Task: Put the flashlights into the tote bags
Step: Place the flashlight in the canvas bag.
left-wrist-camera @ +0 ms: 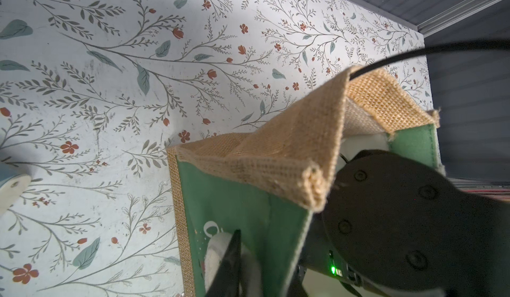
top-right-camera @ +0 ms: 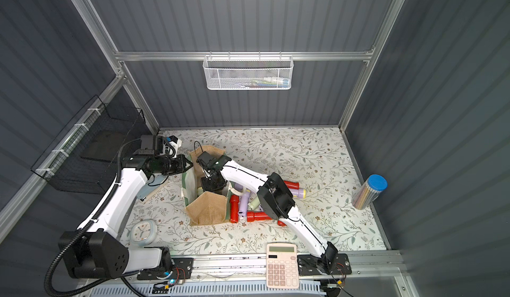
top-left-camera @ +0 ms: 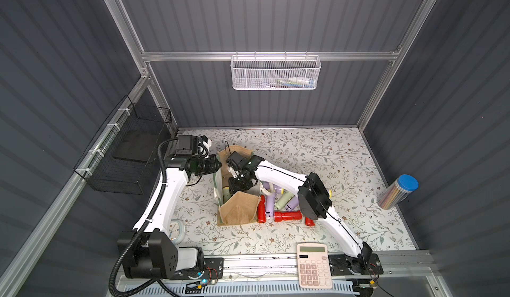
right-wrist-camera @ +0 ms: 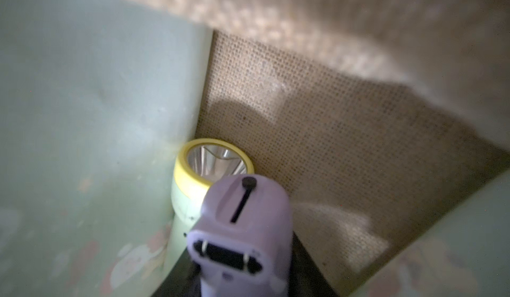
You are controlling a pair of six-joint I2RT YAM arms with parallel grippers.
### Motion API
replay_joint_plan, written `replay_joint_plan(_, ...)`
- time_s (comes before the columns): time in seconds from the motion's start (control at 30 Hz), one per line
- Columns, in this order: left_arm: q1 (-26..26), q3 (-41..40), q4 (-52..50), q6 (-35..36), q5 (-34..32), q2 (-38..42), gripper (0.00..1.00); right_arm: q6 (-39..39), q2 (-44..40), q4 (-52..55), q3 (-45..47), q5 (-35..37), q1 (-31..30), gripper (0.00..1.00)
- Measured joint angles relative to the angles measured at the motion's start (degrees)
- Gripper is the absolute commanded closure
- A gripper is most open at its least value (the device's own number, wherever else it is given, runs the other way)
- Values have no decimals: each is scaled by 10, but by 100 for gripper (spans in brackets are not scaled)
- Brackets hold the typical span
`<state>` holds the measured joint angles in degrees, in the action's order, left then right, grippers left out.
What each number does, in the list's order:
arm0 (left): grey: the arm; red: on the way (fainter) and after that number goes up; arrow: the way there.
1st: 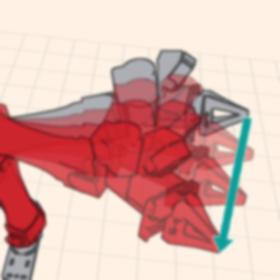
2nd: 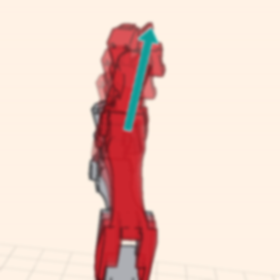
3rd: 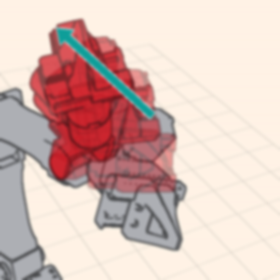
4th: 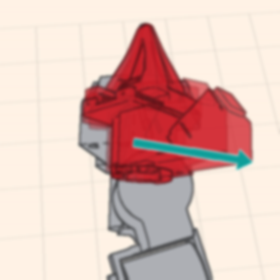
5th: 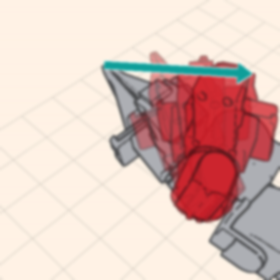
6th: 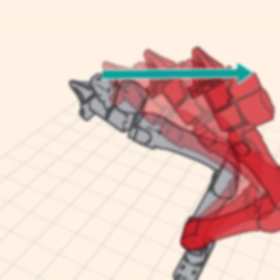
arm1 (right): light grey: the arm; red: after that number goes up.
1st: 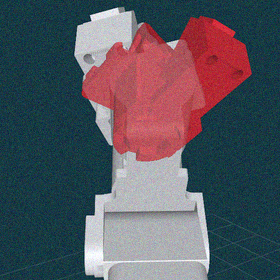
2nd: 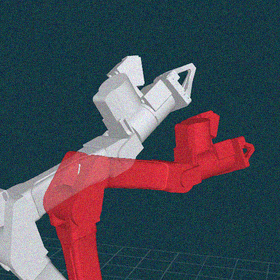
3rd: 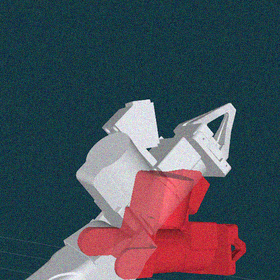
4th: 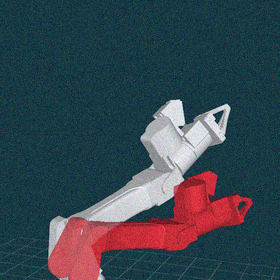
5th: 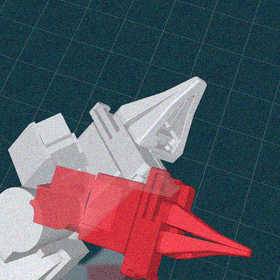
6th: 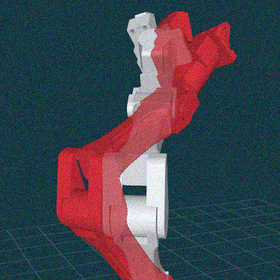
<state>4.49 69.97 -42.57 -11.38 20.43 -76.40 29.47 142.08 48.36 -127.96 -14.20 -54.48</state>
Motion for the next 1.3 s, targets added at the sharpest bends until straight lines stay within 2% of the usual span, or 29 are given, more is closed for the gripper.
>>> replay_joint_plan(0.4,0,0,0,0,0,0,81,-2,6,10,2,-23,6,39)
replay_joint_plan(0.7,0,0,0,0,-3,0,81,-8,-9,-11,32,-61,9,33)
replay_joint_plan(0.87,0,0,0,0,-3,0,81,-20,-54,-31,63,-79,10,26)
replay_joint_plan(1.3,0,0,0,0,-11,3,80,-58,-226,-125,106,-113,11,22)
